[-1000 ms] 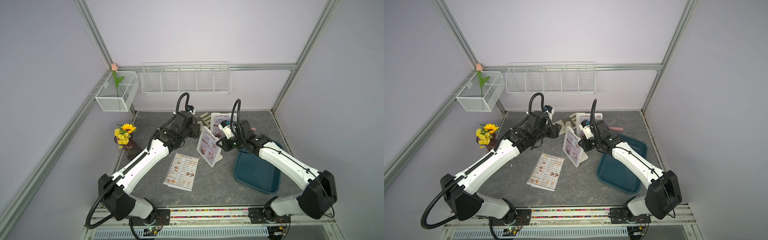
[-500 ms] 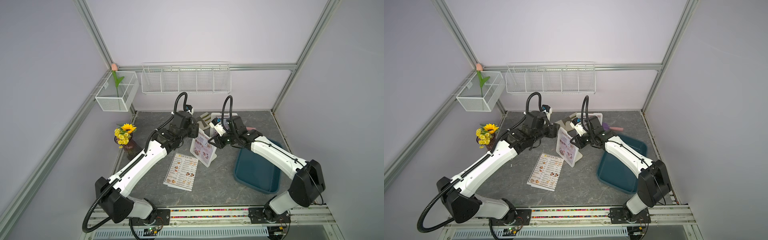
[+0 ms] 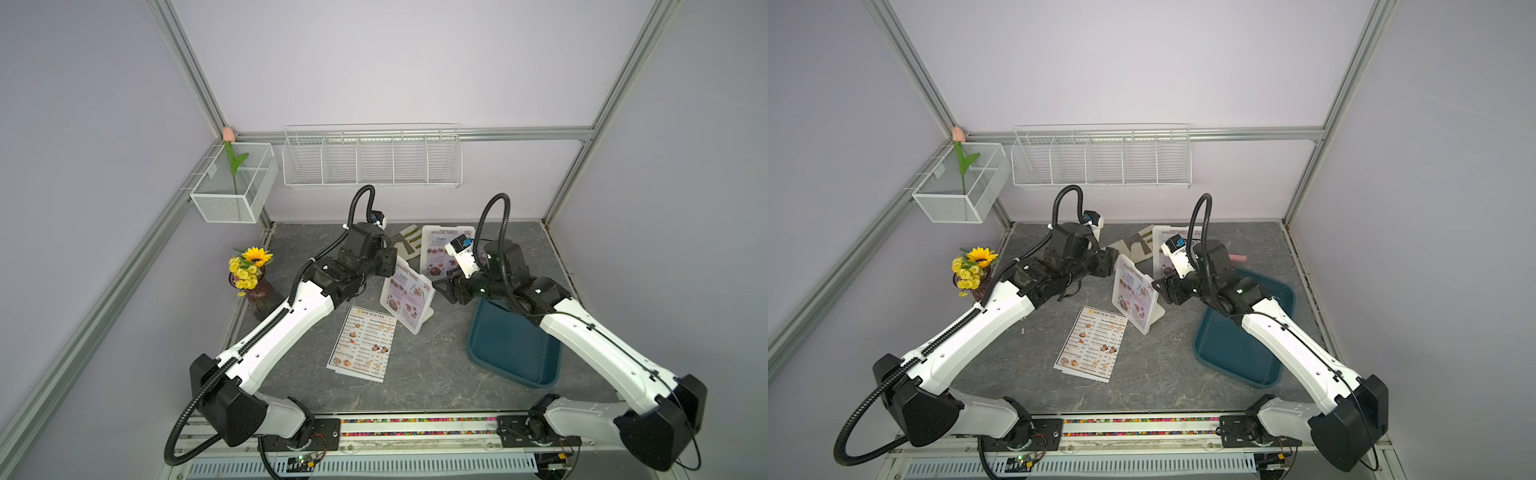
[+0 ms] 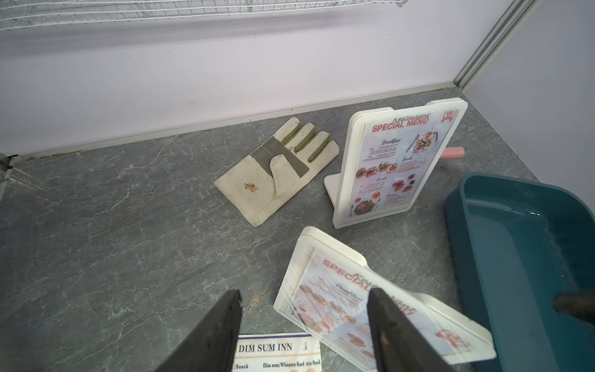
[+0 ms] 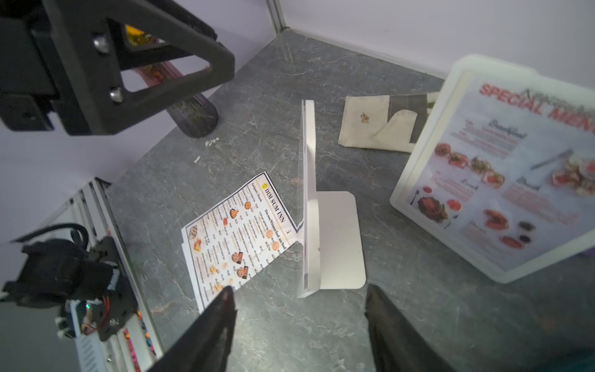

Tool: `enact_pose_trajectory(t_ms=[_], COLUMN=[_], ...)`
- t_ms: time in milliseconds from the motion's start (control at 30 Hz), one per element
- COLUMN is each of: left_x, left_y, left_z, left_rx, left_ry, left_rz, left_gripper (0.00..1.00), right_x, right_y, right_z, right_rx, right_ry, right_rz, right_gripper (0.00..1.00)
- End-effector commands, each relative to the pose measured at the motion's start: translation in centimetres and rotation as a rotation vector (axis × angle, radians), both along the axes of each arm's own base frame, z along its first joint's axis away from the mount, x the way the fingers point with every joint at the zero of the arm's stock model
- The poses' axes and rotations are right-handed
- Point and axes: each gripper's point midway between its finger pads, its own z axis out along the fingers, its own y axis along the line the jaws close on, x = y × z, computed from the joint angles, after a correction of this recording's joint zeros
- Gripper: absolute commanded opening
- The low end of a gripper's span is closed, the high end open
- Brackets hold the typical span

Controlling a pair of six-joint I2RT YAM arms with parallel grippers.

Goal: Replace the menus in the menu holders
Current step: Adjust the menu holder at the center of the board.

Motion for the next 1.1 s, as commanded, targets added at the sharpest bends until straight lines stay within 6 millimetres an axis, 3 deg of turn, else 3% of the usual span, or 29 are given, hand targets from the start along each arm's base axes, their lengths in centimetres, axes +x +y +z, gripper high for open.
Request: enact_pose_trajectory(t_ms=[0,133,333,867,967,1067], left_x=[-0.1,-0.2,-0.3,-0.7,-0.8,-0.9], left_y=[0.5,0.5,0.6,1.7,2.0,2.3], left_z=[0.9,0.7,0.6,0.5,0.4,0.5], left_rx=[0.004,0.003,0.001,0.021,0.034,0.041], left_ry=[-0.019,-0.016,-0.013,-0.027,-0.028,-0.031], left_rz=[0.006,0.002,0.005,0.033,0.039,0.042], left_gripper=[0.65,0.65,0.64,0.65,0.65,0.65], right_x=[-0.7,-1.2,0.2,3.3,3.7,3.2], right_y=[-1.1,-1.3,-0.8,3.6,3.3,2.0], right_z=[-3.5,-5.4,-7.6,-8.1,-8.0,-7.6], right_rx=[-0.013,0.004,0.012,0.086,0.046,-0.015], right_ry=[0.105,0.163,0.265,0.319,0.303,0.269], right_rz=[-0.087,-0.120,-0.221,-0.317,-0.331,-0.329], right_gripper=[0.48,0.33,0.28,0.28,0.29,0.38])
